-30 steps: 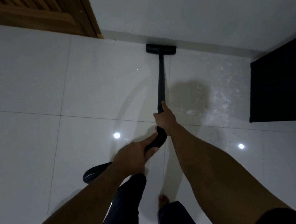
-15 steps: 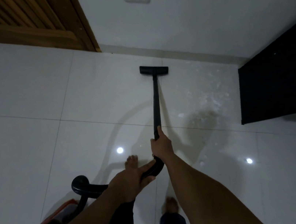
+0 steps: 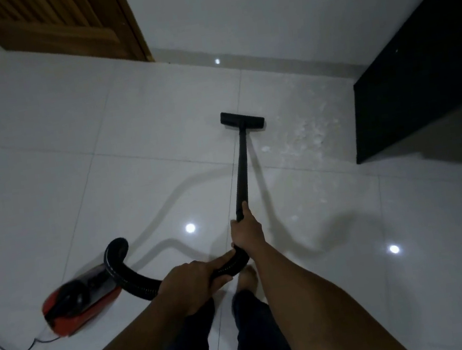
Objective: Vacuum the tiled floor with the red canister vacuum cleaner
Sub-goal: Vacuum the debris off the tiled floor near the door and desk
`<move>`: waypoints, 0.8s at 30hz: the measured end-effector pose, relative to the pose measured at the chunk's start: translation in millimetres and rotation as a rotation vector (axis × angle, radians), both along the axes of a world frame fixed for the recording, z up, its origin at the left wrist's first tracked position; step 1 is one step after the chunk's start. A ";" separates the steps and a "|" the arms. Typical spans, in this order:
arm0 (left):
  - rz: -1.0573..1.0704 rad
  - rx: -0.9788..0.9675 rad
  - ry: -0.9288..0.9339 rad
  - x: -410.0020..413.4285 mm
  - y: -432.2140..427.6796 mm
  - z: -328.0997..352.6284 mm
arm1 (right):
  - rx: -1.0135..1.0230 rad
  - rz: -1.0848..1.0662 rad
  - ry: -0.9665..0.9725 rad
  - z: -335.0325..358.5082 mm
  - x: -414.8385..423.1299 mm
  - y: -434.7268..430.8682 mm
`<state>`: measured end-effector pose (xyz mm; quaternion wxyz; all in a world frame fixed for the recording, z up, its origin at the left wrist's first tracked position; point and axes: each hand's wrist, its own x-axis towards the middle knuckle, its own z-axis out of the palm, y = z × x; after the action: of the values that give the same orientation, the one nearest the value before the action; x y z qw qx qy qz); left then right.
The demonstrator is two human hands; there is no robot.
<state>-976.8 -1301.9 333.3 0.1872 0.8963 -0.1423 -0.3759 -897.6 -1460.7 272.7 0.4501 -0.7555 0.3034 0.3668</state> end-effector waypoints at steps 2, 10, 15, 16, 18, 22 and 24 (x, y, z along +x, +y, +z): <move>-0.031 0.000 -0.018 -20.5 -2.4 7.8 | -0.005 -0.009 0.004 0.9 -27.0 -1.5; -0.105 -0.013 0.027 -150.4 11.0 17.8 | -0.050 -0.041 -0.013 1.2 -166.6 7.6; -0.142 -0.023 0.028 -249.2 34.3 17.5 | -0.183 0.032 -0.033 -80.7 -270.7 24.6; -0.149 -0.025 0.029 -269.6 37.7 17.2 | -0.210 0.041 -0.047 -92.3 -292.0 26.7; -0.154 -0.035 0.029 -313.9 42.6 20.3 | -0.260 0.047 -0.098 -102.7 -337.2 29.1; -0.176 -0.069 0.053 -376.5 44.4 25.1 | -0.105 -0.033 -0.030 -5.3 -405.2 41.4; -0.209 -0.083 0.078 -406.2 43.2 31.6 | -0.034 -0.079 -0.029 17.0 -440.2 38.7</move>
<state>-1383.0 -1258.7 364.8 0.1892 0.8528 -0.2432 -0.4217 -1337.8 -1422.0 289.7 0.4557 -0.7556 0.3326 0.3327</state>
